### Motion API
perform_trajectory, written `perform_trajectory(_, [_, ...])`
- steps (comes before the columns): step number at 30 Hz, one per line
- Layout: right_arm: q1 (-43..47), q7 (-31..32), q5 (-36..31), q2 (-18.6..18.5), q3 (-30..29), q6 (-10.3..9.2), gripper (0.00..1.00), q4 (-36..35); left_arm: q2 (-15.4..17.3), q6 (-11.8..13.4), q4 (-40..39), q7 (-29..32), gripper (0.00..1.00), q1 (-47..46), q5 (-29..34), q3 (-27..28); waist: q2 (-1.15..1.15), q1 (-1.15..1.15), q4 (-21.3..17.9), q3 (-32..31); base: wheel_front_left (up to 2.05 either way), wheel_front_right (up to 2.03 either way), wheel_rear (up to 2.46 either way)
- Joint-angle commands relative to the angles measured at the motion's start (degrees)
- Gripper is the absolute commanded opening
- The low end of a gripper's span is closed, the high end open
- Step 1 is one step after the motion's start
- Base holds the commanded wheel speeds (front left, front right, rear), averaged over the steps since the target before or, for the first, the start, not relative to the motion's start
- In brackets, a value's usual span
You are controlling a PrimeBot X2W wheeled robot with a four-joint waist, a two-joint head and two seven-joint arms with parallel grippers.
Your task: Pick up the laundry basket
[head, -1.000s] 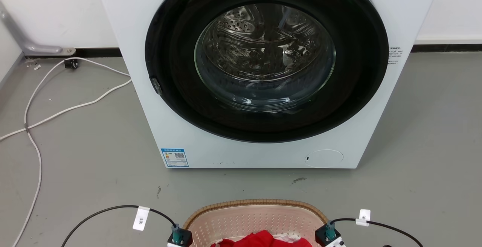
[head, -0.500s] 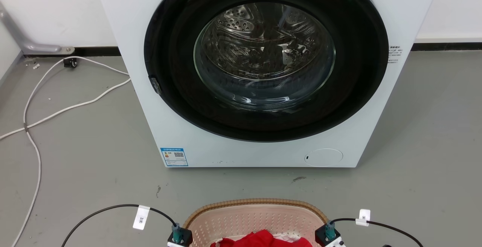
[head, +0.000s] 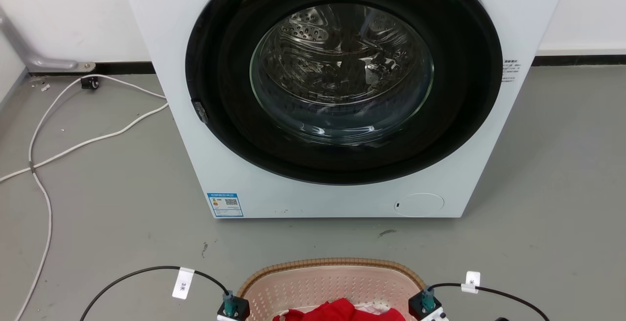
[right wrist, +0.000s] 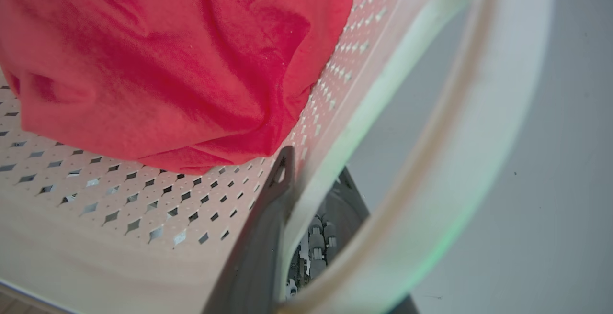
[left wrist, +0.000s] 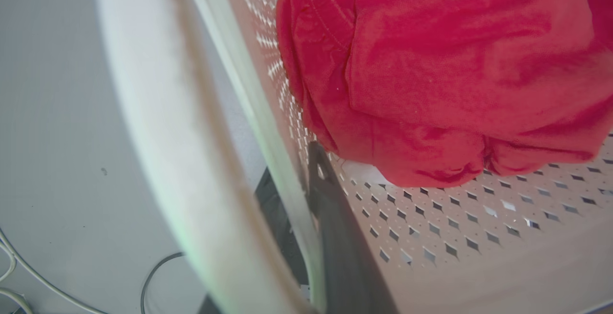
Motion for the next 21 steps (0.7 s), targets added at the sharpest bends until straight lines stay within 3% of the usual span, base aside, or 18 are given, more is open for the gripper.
perform_trajectory(1, [-0.7,0.1,-0.5,0.9,0.8,0.78,0.0,-0.5,-0.8,-0.6,-0.5,-0.7,0.0,-1.3,0.4,-0.6,0.0,0.0,0.0,0.0,0.0,0.0,0.0])
perform_trajectory(21, [-0.3,0.2,-0.7,0.9,0.9,0.79,0.0,-0.7,-0.8,-0.6,-0.4,-1.0,0.0,-1.2,-0.6,-1.8,0.0,0.0,0.1,0.0,0.0,0.0,0.0])
